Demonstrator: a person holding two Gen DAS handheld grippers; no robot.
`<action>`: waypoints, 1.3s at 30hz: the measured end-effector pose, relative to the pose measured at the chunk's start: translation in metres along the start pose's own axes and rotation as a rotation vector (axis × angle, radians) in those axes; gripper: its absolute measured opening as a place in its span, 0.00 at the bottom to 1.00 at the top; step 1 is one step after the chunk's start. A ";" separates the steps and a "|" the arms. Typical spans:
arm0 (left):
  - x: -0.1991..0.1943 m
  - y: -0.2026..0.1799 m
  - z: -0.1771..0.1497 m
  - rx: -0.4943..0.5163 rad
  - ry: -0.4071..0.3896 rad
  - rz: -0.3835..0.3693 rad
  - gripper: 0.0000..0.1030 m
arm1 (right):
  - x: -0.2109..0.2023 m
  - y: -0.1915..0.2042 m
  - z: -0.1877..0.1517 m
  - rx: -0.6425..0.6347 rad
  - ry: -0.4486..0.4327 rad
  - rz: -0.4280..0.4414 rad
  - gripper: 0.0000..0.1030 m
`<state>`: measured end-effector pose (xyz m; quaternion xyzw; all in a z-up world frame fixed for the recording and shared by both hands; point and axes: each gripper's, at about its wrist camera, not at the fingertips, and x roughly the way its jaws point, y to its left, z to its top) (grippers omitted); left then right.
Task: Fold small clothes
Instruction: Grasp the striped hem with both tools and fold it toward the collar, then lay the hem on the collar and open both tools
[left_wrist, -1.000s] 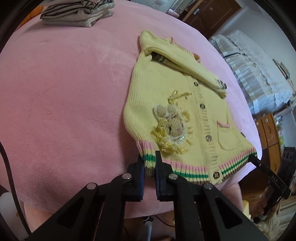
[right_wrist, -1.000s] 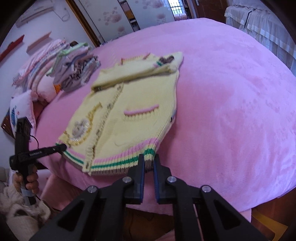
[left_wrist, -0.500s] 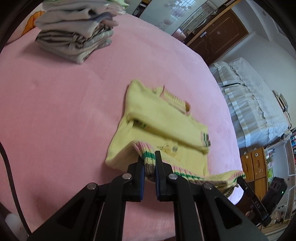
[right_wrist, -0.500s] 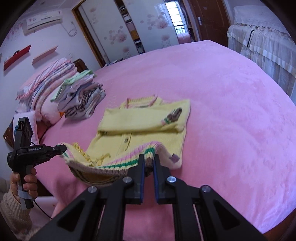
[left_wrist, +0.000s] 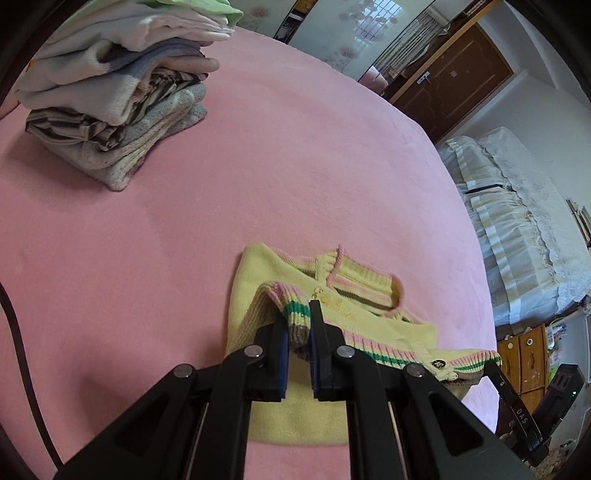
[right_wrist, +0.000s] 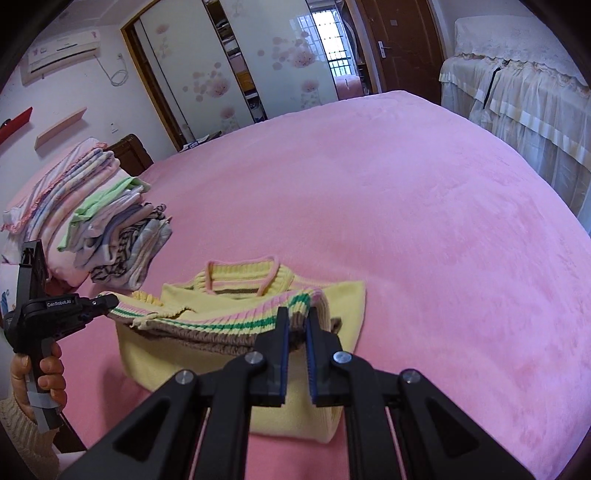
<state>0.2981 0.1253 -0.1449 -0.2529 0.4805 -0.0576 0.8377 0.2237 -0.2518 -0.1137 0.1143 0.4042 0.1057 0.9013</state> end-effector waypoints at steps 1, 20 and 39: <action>0.007 0.000 0.004 -0.003 0.004 0.003 0.06 | 0.006 -0.001 0.003 0.002 0.004 -0.003 0.07; 0.078 0.006 0.043 -0.073 0.047 0.038 0.07 | 0.088 -0.024 0.032 0.047 0.076 -0.037 0.07; 0.096 0.006 0.049 -0.015 0.117 0.024 0.17 | 0.103 -0.023 0.040 0.044 0.096 -0.086 0.33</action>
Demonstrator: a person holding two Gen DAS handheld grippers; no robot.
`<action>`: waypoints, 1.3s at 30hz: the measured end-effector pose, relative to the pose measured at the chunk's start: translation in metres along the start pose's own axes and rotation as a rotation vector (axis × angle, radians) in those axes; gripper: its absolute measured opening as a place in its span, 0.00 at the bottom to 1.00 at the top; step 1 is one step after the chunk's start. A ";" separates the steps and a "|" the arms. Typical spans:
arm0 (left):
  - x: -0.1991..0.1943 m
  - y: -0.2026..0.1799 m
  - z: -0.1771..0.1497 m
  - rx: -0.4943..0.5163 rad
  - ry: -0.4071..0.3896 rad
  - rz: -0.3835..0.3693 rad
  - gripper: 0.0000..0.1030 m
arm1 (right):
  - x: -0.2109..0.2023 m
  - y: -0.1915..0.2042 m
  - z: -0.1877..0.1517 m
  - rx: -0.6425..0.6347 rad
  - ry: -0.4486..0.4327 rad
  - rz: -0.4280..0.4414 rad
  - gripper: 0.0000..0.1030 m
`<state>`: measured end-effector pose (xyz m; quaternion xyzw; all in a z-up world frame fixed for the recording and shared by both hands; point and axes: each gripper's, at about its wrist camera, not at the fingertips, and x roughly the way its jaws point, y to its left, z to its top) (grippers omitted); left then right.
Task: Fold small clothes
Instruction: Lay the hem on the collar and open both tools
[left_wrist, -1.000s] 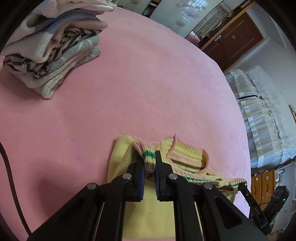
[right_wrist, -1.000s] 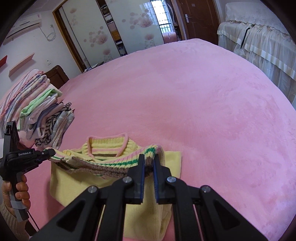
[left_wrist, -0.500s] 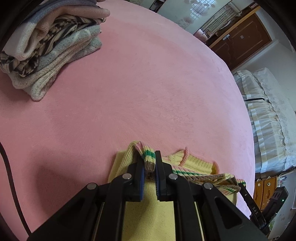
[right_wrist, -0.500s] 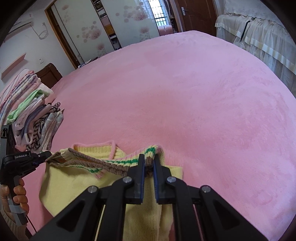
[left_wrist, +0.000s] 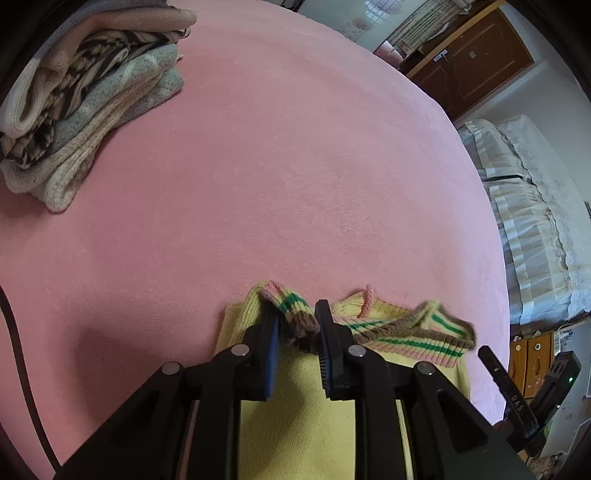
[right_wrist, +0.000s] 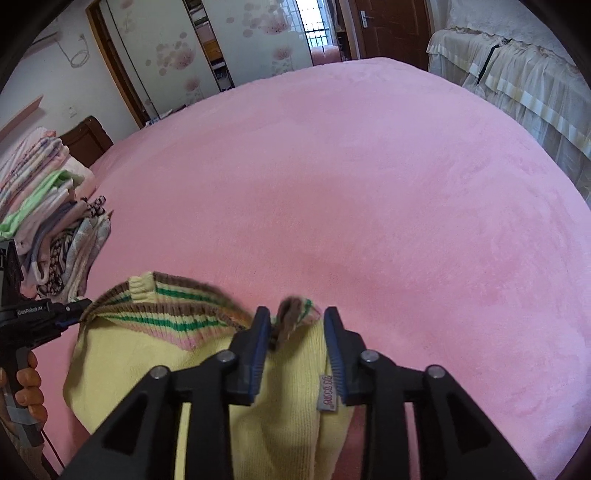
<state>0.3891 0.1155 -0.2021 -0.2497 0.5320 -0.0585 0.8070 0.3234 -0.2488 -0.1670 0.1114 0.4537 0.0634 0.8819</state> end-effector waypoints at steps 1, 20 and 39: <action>-0.002 -0.001 0.000 0.005 -0.002 0.000 0.17 | -0.004 -0.001 0.001 0.006 -0.008 0.003 0.33; -0.040 -0.039 -0.013 0.160 -0.104 0.053 0.44 | -0.039 0.036 -0.002 -0.146 -0.077 0.042 0.24; 0.029 -0.046 -0.048 0.317 -0.051 0.223 0.44 | 0.048 0.043 -0.029 -0.195 0.087 -0.040 0.00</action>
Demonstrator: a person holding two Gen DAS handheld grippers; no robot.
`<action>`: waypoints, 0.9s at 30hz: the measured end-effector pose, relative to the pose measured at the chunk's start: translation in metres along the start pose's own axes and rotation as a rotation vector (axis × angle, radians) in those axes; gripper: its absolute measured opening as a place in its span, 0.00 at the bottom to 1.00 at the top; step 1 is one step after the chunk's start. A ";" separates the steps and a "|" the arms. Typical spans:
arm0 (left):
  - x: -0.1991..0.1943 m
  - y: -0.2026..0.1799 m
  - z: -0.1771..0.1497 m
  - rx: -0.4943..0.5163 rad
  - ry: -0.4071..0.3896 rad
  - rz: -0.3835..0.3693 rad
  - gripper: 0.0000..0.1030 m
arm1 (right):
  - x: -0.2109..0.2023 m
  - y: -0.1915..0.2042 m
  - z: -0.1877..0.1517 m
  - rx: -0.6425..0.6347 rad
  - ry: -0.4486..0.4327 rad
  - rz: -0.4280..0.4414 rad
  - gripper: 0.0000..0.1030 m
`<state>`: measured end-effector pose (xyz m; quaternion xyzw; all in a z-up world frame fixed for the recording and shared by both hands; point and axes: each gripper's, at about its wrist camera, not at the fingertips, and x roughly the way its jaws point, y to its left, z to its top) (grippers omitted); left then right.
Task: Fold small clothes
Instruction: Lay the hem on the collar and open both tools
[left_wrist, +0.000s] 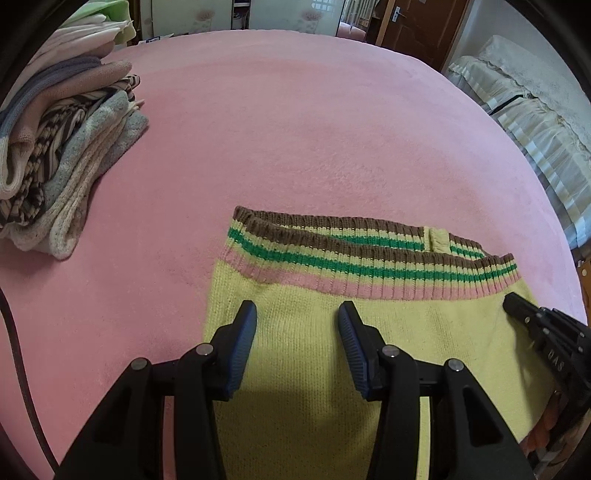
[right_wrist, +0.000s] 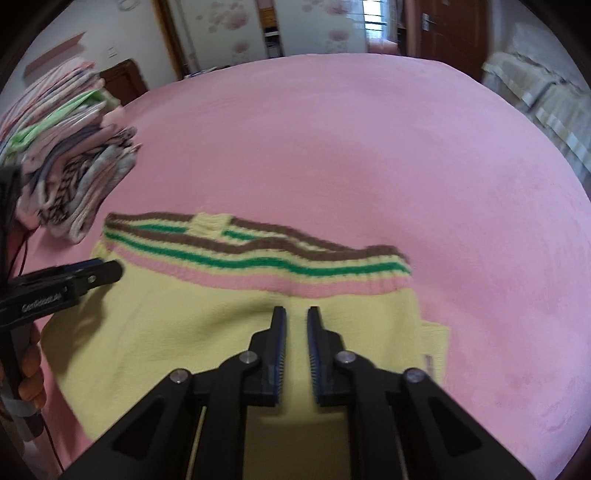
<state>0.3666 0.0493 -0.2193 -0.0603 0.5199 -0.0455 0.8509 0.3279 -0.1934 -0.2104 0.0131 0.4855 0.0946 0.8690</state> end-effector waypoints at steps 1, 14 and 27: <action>0.001 0.000 0.000 0.004 0.000 0.001 0.44 | 0.000 -0.007 -0.001 0.016 -0.001 0.017 0.00; 0.004 0.000 -0.002 0.016 -0.001 0.016 0.44 | -0.007 -0.025 -0.014 0.001 -0.002 -0.097 0.00; -0.050 -0.023 -0.011 0.087 -0.092 0.090 0.75 | -0.056 -0.009 -0.006 0.017 -0.076 -0.062 0.00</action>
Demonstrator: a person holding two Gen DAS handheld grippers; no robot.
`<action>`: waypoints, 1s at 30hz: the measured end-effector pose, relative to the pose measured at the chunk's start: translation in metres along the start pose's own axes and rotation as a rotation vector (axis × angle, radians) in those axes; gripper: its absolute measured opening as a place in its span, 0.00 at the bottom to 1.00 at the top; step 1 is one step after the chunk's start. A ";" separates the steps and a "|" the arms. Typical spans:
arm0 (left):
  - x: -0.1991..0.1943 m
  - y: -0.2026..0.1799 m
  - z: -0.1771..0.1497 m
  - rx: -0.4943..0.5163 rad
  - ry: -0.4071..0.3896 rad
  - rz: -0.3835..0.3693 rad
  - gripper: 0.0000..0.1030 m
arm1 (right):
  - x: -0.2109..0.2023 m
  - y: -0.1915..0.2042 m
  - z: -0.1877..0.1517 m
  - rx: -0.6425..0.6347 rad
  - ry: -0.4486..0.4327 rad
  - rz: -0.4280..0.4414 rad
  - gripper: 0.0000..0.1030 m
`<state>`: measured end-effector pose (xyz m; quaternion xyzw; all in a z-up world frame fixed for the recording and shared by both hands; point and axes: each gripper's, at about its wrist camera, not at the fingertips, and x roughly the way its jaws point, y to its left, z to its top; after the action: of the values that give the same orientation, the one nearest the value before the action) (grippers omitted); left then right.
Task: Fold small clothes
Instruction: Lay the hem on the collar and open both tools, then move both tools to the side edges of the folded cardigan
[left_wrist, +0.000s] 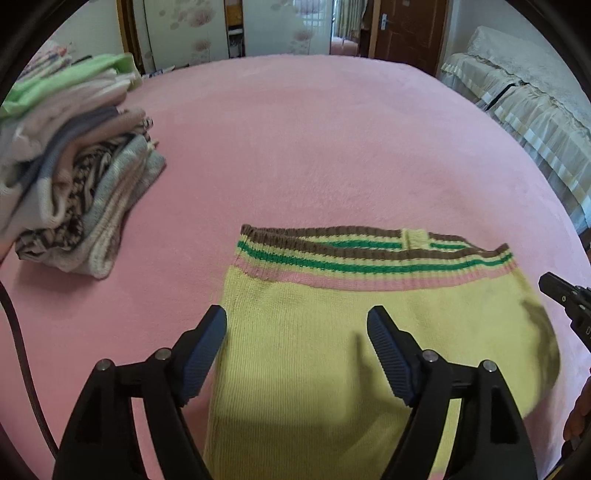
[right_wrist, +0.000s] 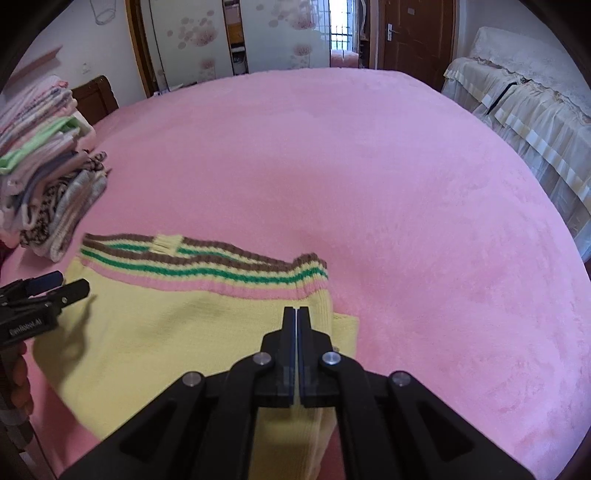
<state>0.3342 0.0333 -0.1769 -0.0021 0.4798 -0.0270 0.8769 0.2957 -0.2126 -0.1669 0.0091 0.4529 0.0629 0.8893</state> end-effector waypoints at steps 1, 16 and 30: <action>-0.009 -0.001 -0.002 0.007 -0.014 -0.001 0.76 | -0.010 0.004 0.000 -0.011 -0.014 0.004 0.00; -0.102 -0.021 -0.056 0.068 -0.079 -0.030 0.87 | -0.101 0.050 -0.038 -0.040 -0.068 0.051 0.02; -0.086 0.035 -0.106 -0.090 -0.018 -0.088 0.87 | -0.100 0.081 -0.068 -0.071 -0.118 0.095 0.02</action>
<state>0.2000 0.0751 -0.1628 -0.0629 0.4723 -0.0436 0.8781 0.1738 -0.1468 -0.1209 0.0025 0.3962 0.1205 0.9102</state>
